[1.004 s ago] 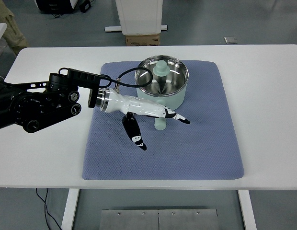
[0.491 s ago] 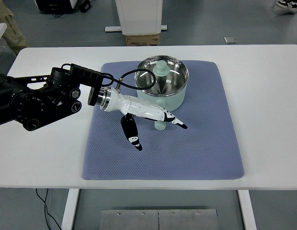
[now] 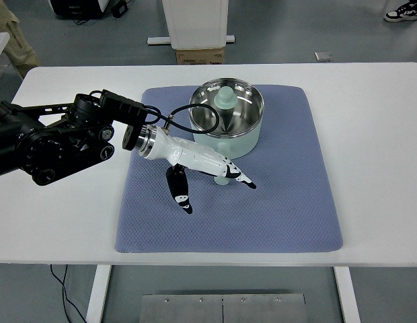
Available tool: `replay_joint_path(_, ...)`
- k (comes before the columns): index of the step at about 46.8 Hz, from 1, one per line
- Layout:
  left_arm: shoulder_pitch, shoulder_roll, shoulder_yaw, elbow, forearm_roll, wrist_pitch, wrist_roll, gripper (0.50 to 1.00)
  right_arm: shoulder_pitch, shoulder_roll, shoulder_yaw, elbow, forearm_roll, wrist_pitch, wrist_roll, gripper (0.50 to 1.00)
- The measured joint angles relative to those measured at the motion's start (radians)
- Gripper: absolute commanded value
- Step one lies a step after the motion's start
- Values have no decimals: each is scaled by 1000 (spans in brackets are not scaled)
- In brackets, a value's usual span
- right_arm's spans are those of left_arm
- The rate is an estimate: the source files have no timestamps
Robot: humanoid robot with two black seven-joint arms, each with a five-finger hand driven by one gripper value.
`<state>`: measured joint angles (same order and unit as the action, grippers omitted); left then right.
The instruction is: Rotate green pot handle
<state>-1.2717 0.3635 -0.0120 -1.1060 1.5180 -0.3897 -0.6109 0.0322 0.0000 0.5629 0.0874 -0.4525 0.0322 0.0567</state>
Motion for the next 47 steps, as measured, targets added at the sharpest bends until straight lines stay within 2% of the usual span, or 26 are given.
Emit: replay_joint_path(47, -24, 17, -4, 19, 164, 9, 0, 1000, 0, 0, 1, 0, 0, 0, 0, 1000)
